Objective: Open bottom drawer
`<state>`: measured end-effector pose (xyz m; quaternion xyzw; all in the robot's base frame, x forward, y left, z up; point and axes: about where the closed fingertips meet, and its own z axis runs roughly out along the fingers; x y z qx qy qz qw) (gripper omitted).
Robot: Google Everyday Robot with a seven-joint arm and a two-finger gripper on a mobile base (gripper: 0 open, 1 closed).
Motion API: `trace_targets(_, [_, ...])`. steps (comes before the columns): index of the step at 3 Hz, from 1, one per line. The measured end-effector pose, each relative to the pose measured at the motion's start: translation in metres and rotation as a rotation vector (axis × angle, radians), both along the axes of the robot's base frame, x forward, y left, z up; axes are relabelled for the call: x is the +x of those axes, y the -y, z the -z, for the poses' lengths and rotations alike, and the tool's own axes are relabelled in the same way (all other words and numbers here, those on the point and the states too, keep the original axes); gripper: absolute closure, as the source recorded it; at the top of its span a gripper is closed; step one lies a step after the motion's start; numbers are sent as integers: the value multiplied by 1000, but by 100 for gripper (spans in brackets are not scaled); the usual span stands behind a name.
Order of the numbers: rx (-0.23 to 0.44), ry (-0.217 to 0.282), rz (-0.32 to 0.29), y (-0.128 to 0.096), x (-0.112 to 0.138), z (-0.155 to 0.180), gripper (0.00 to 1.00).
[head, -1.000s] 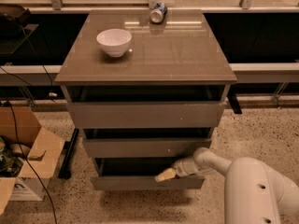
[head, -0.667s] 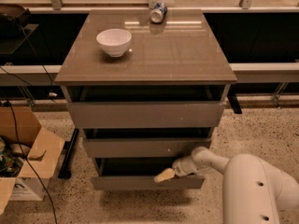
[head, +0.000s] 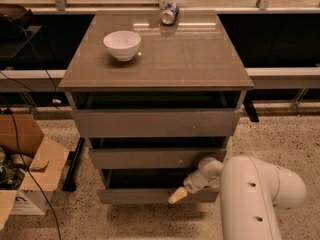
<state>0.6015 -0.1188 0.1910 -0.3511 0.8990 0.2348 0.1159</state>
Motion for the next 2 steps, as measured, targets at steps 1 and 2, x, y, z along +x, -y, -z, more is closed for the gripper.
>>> trace_targets(1, [-41,-30,-51,5,-22,7,37])
trace_targets(2, [-47,-43,-59,7,-35,8,61])
